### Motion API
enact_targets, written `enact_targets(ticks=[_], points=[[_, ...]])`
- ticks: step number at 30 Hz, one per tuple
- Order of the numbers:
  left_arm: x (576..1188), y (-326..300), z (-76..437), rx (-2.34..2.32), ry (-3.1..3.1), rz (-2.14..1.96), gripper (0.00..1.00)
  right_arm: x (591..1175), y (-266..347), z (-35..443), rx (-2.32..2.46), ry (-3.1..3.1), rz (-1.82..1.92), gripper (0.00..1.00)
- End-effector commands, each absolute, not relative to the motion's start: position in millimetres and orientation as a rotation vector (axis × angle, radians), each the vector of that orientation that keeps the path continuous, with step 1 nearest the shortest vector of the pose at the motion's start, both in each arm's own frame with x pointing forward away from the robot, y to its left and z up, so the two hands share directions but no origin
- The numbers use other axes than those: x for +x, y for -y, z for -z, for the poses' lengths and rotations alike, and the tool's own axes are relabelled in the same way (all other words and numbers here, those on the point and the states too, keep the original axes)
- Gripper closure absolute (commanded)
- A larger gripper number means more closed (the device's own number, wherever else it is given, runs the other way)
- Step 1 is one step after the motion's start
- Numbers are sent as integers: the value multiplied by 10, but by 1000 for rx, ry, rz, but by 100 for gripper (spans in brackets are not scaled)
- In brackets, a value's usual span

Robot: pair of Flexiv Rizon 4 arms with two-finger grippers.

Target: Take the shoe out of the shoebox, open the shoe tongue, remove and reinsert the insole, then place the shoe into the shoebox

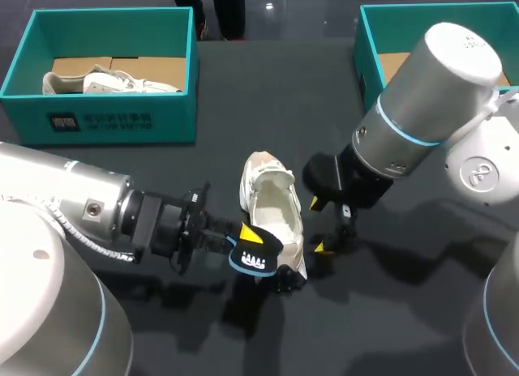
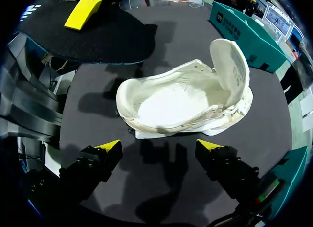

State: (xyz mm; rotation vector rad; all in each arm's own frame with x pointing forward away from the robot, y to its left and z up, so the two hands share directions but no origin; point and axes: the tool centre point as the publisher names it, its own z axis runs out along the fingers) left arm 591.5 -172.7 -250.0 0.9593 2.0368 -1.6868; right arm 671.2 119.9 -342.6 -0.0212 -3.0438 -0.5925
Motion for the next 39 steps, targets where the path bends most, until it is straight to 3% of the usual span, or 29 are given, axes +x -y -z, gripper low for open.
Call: enact_targets(ticks=[1, 39], points=[[5911, 1768, 2478, 961, -2046, 1679, 100, 6724, -1257, 3462, -14, 3042, 577, 0], [6100, 2125, 2750, 821, -1938, 1884, 100, 6732, -1319, 3647, 62, 3039, 573, 0]])
